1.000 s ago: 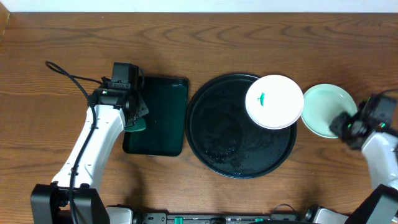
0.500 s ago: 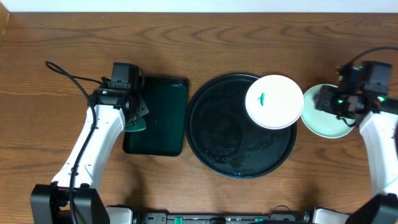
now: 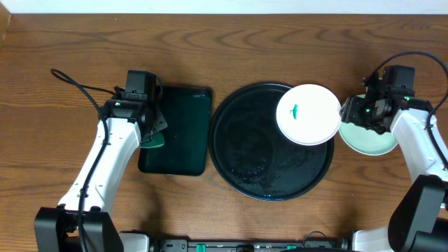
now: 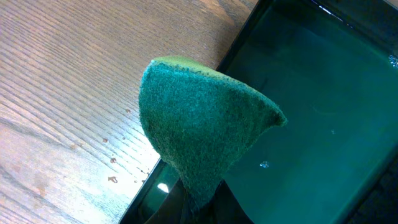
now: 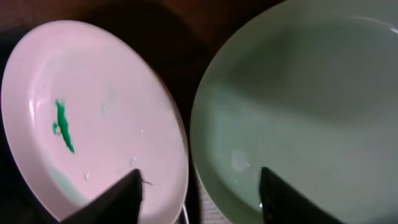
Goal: Clean dirty plates on tray and stack at the side
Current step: 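Move the right gripper left to the white plate's rim, then grasp the white plate rim and drag it to the round tray center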
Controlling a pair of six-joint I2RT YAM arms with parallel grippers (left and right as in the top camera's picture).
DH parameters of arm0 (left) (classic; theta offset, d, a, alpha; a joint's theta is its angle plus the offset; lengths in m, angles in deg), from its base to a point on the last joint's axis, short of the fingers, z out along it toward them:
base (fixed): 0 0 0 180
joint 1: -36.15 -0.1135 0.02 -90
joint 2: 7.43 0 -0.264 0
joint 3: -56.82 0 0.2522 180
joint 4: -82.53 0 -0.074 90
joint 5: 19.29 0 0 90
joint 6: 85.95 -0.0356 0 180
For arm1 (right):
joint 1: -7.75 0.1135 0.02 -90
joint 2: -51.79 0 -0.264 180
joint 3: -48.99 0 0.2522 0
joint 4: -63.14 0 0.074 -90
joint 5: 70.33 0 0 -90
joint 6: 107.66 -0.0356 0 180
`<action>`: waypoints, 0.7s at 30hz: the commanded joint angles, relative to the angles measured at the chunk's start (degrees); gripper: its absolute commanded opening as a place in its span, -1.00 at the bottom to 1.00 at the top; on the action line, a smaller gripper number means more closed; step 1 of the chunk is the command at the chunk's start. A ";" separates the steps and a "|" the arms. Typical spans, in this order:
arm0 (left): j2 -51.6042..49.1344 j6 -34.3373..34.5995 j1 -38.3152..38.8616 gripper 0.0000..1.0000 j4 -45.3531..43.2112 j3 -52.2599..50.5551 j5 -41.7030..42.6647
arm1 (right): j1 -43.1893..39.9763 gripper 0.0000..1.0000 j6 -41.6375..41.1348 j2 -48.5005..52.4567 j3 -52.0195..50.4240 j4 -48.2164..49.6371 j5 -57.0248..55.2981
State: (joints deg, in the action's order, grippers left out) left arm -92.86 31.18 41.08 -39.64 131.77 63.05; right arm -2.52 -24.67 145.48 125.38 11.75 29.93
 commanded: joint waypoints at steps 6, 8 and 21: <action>0.76 0.37 -0.20 -0.85 -0.02 -0.07 -0.50 | 1.73 -0.18 0.46 3.89 0.42 1.70 -0.57; 0.76 0.37 -0.20 -0.85 -0.02 -0.07 -0.50 | 2.23 -0.18 1.33 4.70 0.42 2.29 -0.59; 0.76 0.37 -0.20 -0.84 -0.04 -0.07 -0.50 | 3.10 -0.70 1.51 7.32 0.42 4.09 -1.01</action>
State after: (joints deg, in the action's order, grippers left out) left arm -92.86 31.18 41.08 -39.61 131.77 63.05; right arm 0.37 -23.49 152.56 125.38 15.80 29.05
